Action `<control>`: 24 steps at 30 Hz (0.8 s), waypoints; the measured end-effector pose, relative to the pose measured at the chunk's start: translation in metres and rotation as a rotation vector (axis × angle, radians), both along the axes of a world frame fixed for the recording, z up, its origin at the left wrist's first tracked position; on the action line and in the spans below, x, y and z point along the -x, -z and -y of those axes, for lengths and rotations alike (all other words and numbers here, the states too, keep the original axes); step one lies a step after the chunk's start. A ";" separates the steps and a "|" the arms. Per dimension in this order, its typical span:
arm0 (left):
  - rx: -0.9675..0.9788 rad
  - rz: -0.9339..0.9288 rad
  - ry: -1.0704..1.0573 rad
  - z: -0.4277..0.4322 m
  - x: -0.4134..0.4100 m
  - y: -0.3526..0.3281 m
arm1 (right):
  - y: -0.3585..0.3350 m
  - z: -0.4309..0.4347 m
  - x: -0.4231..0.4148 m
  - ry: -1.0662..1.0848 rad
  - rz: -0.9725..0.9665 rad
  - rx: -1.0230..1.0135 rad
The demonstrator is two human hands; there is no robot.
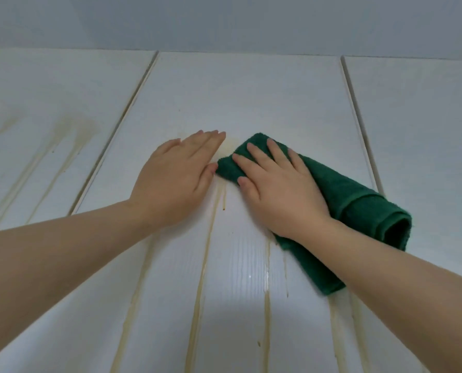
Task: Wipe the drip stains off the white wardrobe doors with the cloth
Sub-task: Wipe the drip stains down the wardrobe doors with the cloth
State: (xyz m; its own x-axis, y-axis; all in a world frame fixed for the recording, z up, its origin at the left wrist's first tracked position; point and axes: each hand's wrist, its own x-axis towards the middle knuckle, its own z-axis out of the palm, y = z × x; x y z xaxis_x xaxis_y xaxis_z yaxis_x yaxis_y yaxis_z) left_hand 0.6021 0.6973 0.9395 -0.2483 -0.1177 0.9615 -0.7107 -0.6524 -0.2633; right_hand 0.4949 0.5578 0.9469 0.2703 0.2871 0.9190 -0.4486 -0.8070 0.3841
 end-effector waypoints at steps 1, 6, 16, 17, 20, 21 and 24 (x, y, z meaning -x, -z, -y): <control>0.003 0.003 -0.027 -0.005 -0.005 -0.001 | -0.007 0.001 0.003 -0.006 -0.021 0.020; 0.072 -0.032 -0.099 -0.040 -0.028 0.000 | -0.046 0.014 0.012 -0.007 0.232 -0.261; -0.142 -0.195 -0.081 -0.080 -0.078 -0.009 | -0.022 -0.048 -0.038 0.061 0.108 -0.131; -0.167 -0.202 -0.084 -0.078 -0.078 -0.007 | -0.028 -0.042 -0.031 0.081 0.088 -0.135; -0.166 -0.182 -0.142 -0.077 -0.082 -0.004 | -0.050 -0.027 -0.018 0.074 0.270 -0.335; -0.153 -0.174 -0.159 -0.077 -0.083 -0.005 | -0.053 -0.032 -0.022 0.057 0.351 -0.412; -0.165 -0.167 -0.202 -0.076 -0.082 -0.004 | -0.035 -0.063 -0.056 0.073 0.303 -0.360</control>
